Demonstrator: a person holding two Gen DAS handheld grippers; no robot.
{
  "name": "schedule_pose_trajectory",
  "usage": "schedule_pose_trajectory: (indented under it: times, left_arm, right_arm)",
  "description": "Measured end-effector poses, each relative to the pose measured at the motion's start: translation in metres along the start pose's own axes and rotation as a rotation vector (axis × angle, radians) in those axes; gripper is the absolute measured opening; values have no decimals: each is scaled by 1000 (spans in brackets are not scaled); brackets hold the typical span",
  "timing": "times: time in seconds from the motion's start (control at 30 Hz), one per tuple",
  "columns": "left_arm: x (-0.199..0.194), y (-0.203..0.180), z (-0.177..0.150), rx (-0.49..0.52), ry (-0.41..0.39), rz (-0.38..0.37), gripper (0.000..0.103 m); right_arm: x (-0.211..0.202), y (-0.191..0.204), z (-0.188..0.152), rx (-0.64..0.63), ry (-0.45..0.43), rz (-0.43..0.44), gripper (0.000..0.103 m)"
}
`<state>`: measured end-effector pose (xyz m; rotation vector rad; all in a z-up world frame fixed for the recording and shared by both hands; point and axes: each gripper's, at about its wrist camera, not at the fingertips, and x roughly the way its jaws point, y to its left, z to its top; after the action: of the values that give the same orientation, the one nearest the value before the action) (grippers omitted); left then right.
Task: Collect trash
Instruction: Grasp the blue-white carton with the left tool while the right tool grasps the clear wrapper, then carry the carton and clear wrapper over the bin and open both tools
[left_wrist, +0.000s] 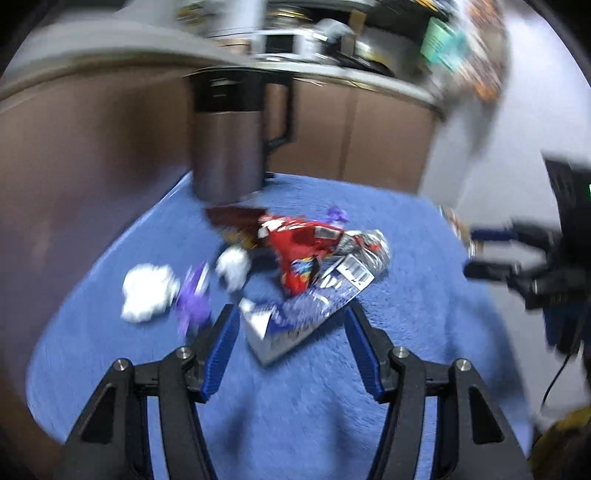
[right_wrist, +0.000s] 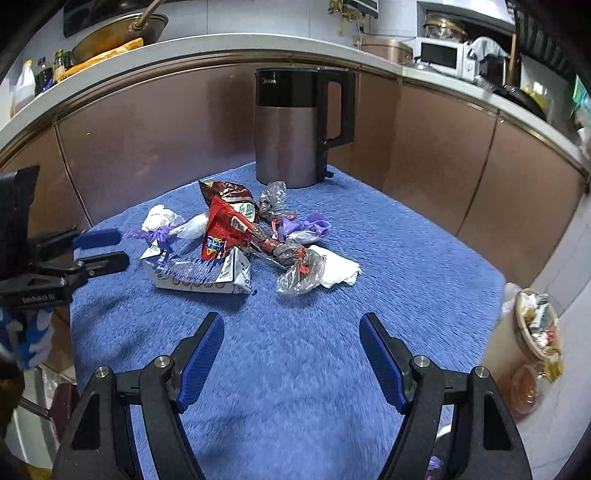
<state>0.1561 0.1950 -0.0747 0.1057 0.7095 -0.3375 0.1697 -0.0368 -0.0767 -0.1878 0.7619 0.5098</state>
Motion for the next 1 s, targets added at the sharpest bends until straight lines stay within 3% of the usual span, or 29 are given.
schedule_pose_trajectory:
  times: [0.17, 0.4, 0.77, 0.83, 0.9, 1.0]
  left_arm:
    - [36, -21, 15, 219, 93, -42, 57]
    - [80, -22, 12, 325, 207, -9, 57]
    - [107, -25, 9, 359, 255, 11, 56]
    - [108, -28, 8, 365, 260, 4, 45]
    - [109, -31, 9, 372, 268, 3, 38]
    - [107, -35, 8, 372, 276, 0, 34]
  right_arm:
    - [30, -23, 14, 42, 9, 49, 74]
    - [80, -53, 31, 126, 34, 104, 72]
    - [130, -40, 42, 76, 84, 165, 37]
    - [131, -42, 39, 83, 86, 173, 22]
    - [131, -45, 37, 94, 84, 182, 12]
    - [125, -46, 34, 100, 77, 197, 11]
